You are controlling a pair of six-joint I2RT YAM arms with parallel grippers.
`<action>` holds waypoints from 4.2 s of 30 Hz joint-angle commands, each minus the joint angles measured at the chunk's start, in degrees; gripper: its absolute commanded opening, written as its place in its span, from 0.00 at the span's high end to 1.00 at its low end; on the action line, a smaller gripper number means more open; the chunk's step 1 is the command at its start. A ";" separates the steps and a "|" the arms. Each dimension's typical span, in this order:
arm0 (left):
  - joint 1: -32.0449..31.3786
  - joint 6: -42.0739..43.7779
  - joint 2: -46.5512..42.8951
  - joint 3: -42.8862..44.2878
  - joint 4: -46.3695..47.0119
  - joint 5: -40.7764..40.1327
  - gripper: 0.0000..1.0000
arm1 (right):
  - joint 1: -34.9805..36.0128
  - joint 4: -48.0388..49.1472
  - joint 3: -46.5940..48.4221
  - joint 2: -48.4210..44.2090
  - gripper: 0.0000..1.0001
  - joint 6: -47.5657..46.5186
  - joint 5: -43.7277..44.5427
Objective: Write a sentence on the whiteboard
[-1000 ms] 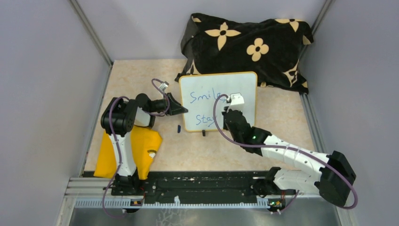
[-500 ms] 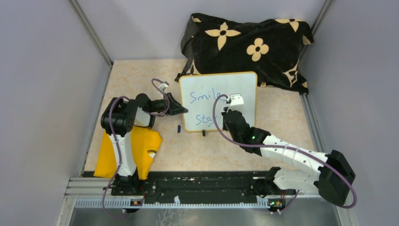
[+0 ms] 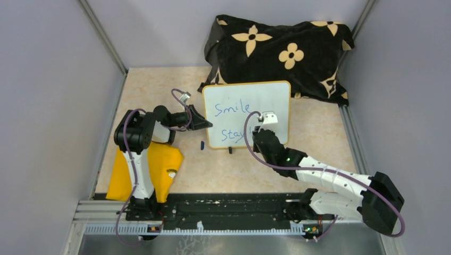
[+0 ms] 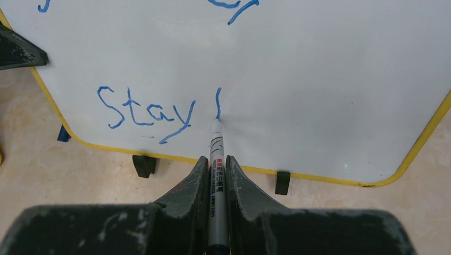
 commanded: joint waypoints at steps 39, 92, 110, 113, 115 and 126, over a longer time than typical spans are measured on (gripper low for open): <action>-1.30 1.05 3.50 -0.52 7.89 0.37 1.00 | -1.11 0.17 3.74 -2.38 1.00 0.21 3.42; -1.30 0.91 3.55 -0.41 7.80 0.37 1.00 | -1.69 -3.02 -0.53 -7.43 1.00 1.82 1.37; -1.30 0.96 3.65 -0.47 7.71 0.47 1.00 | -2.56 0.75 2.41 -3.81 1.00 -0.42 1.36; -1.30 1.00 3.63 -0.48 7.65 0.50 1.00 | -3.02 0.96 2.37 -3.37 1.00 -0.47 1.12; -1.30 1.00 3.66 -0.49 7.62 0.45 1.00 | -3.34 1.02 2.19 -3.27 1.00 -0.29 0.97; -1.30 1.09 3.63 -0.45 7.51 0.47 1.00 | -3.58 0.03 -0.29 -3.92 1.00 1.25 -0.05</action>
